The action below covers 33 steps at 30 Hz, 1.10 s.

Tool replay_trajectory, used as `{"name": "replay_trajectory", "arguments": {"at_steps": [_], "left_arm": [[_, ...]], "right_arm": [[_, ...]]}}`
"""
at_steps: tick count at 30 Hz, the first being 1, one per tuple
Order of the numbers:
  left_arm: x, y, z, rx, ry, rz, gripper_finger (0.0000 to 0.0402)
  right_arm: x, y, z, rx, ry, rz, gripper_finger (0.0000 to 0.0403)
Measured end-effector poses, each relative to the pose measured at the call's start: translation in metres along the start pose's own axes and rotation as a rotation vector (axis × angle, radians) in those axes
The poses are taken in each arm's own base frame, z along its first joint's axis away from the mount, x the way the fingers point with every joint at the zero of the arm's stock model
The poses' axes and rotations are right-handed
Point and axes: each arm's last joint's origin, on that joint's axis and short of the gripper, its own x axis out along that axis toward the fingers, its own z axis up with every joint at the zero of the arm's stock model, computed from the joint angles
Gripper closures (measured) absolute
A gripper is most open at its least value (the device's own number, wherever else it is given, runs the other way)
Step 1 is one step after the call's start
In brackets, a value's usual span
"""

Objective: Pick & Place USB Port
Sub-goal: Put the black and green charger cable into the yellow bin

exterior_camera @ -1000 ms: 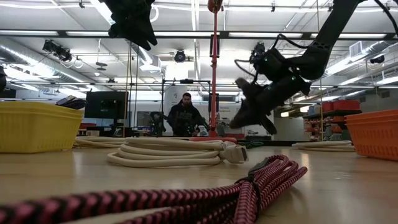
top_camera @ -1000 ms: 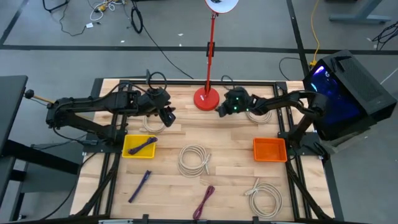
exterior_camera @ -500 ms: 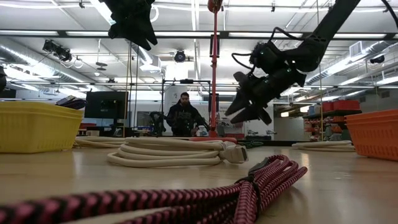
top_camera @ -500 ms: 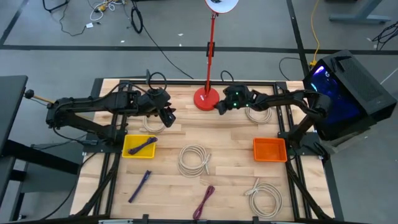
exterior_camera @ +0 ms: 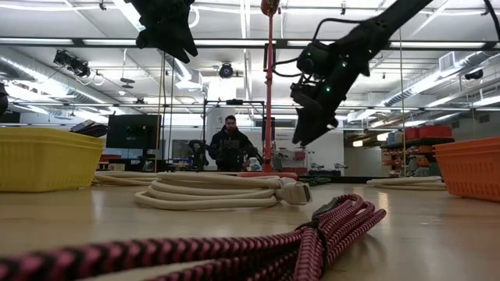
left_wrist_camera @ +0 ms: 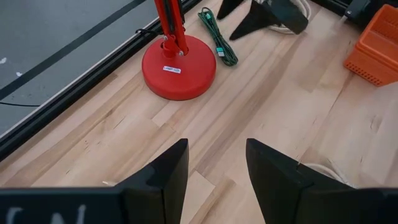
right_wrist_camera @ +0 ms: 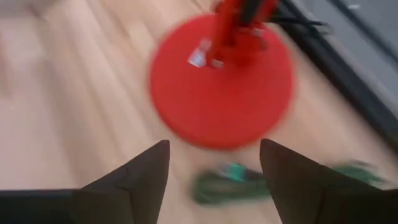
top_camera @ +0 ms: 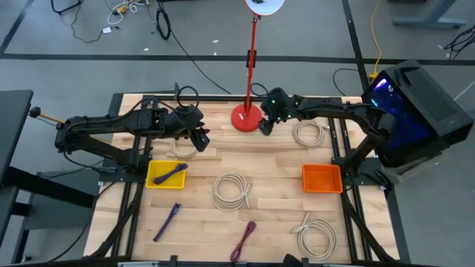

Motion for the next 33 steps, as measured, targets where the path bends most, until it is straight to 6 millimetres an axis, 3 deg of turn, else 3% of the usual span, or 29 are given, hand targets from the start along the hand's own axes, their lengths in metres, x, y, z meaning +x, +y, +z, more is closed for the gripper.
{"name": "replay_trajectory", "arguments": {"at_steps": [5,10,15,24,29,33], "left_arm": [[0.0,0.0,0.0,0.001,-0.002,0.003,0.0234],[0.0,0.0,0.0,0.001,-0.002,0.004,0.0234],[0.0,0.0,0.0,0.001,-0.002,0.004,0.0234],[0.0,0.001,0.001,-0.001,-0.013,0.016,0.0234],[0.0,0.0,0.001,-0.001,-0.014,0.015,0.0234],[0.0,0.0,0.001,0.004,-0.015,0.015,0.0234]], "right_arm": [[-0.013,-0.005,0.009,-0.139,0.088,-0.175,0.0157],[-0.017,-0.007,0.003,-0.258,0.197,-0.218,0.0161],[-0.009,-0.009,-0.011,-0.342,0.306,-0.24,0.0161],[0.005,-0.006,-0.012,-0.392,0.312,-0.217,0.0161],[0.009,0.0,-0.011,-0.444,0.293,-0.185,0.0161],[0.024,0.013,-0.018,-0.476,0.345,-0.125,0.0161]]}}
